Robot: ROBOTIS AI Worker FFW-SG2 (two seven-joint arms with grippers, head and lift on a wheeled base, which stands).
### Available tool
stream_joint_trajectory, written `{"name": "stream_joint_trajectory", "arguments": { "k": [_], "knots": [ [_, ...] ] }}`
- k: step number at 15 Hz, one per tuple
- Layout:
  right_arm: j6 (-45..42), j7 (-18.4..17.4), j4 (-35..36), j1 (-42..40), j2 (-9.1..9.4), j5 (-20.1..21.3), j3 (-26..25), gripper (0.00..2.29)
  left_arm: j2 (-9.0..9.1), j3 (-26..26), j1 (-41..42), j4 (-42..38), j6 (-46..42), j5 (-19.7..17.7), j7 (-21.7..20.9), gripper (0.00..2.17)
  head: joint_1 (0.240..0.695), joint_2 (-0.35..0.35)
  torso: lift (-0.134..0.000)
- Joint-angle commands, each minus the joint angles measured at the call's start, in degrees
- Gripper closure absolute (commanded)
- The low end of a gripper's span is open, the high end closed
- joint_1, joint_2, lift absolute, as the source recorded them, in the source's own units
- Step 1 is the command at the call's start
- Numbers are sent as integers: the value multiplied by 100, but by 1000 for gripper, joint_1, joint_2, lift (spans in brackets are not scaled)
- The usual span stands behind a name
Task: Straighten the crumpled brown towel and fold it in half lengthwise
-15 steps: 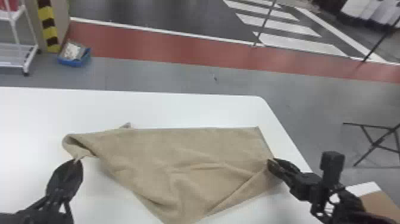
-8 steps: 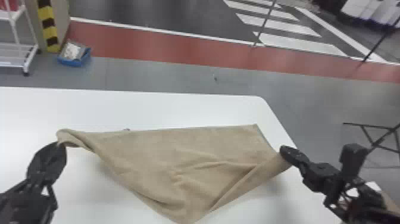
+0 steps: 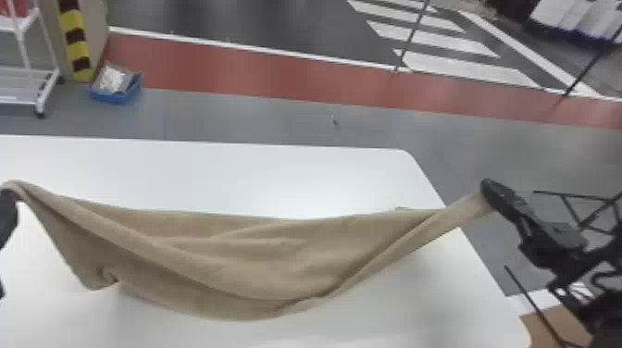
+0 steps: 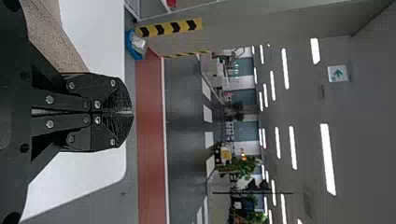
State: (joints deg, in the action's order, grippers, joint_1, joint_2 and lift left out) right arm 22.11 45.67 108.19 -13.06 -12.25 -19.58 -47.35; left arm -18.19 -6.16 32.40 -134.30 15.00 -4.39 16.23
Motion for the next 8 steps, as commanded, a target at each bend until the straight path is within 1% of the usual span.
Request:
{"name": "stream_joint_trajectory", "arguments": {
  "k": [1, 2, 3, 5, 7, 8],
  "knots": [
    [228, -155, -114, 366, -286, -178, -310, 1636, -45, 238, -41, -140, 359, -45, 3, 1382, 695, -350, -124],
    [422, -164, -149, 445, -357, -205, -310, 1636, -45, 274, -76, -131, 394, -106, 3, 1382, 695, -350, -124],
    [457, -173, -141, 453, -366, -205, -266, 1636, -36, 256, -155, -123, 465, -124, -23, 1382, 695, -350, -124],
    [457, -278, -158, 453, -260, -152, -99, 1636, 8, 115, -340, 9, 640, -106, -102, 1382, 695, -350, -124],
    [404, -744, -483, 489, -243, -134, 68, 1636, 35, -307, -815, 396, 799, 8, -93, 1382, 695, -350, -124],
    [316, -779, -615, 497, -234, -90, 130, 1636, 70, -491, -1052, 624, 922, 35, -76, 1382, 695, -350, -124]
  ]
}}
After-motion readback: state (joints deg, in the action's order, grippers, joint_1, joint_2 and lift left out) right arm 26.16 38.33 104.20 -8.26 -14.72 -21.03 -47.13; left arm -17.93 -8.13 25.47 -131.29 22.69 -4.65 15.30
